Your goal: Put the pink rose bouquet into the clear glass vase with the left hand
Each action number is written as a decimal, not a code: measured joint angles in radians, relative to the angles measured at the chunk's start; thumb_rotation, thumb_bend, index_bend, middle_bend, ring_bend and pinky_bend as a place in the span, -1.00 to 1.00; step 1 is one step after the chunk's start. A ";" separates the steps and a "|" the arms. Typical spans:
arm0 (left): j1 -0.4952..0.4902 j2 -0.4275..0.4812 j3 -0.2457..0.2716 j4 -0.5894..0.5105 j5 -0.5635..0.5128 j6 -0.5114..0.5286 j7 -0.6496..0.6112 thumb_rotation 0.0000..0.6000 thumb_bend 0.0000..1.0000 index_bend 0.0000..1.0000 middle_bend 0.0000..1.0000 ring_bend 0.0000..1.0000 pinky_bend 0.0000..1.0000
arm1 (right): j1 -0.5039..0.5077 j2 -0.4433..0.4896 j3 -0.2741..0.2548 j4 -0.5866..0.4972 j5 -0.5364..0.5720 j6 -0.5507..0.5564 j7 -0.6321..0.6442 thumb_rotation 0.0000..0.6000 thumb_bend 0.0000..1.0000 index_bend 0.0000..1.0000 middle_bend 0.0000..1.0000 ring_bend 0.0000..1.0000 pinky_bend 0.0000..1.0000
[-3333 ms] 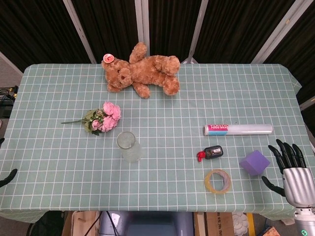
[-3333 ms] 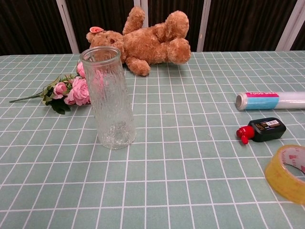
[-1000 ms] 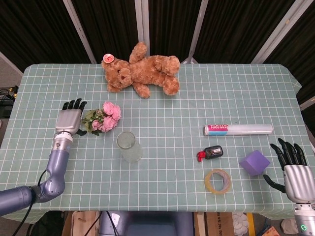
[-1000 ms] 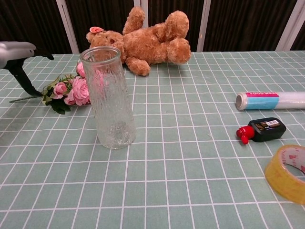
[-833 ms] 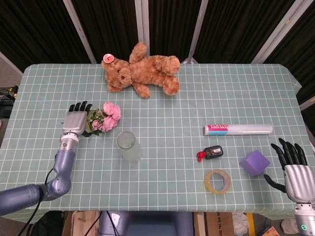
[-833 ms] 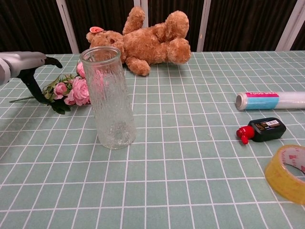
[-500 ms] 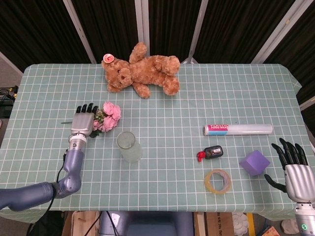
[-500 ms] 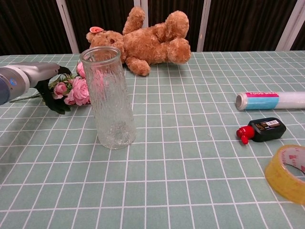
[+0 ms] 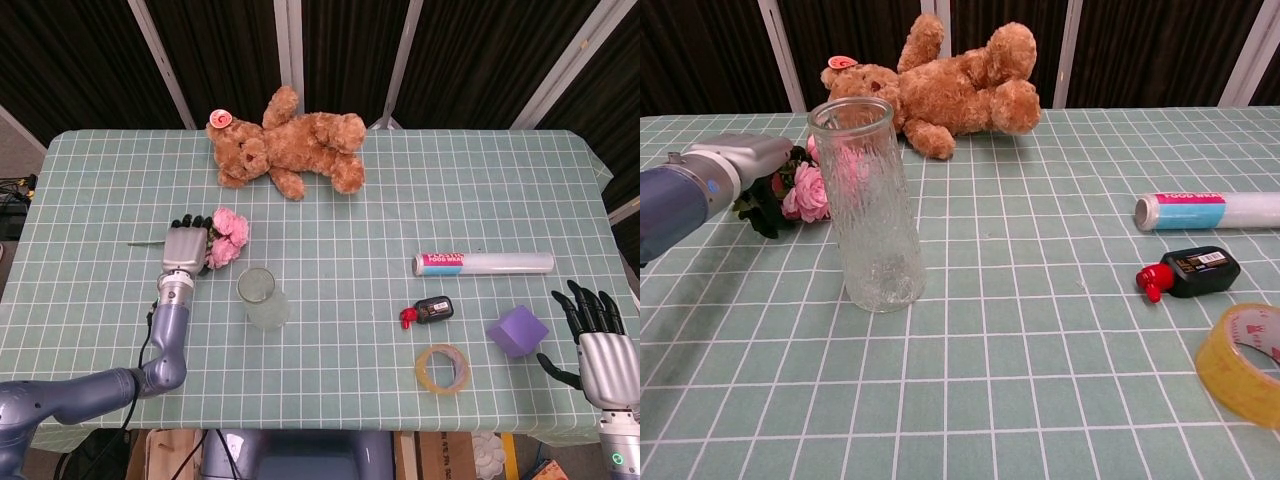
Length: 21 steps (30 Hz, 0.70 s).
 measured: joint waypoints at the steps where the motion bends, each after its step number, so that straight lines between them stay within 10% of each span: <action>1: 0.000 -0.006 -0.002 0.009 0.004 0.001 -0.005 1.00 -0.23 -0.55 -0.53 -0.63 -0.45 | 0.000 0.000 0.000 0.000 0.000 0.001 0.000 1.00 -0.59 -0.72 -0.84 -0.83 -1.00; 8: -0.001 -0.051 -0.007 0.082 0.072 0.007 -0.060 1.00 0.05 -0.27 -0.26 -0.39 -0.14 | 0.001 -0.002 0.001 0.002 0.002 -0.001 0.000 1.00 -0.59 -0.72 -0.84 -0.83 -1.00; 21: 0.039 -0.078 -0.002 0.151 0.226 0.044 -0.224 1.00 0.08 -0.22 -0.21 -0.38 -0.13 | -0.001 0.001 -0.003 -0.001 -0.001 -0.001 0.008 1.00 -0.59 -0.72 -0.84 -0.83 -1.00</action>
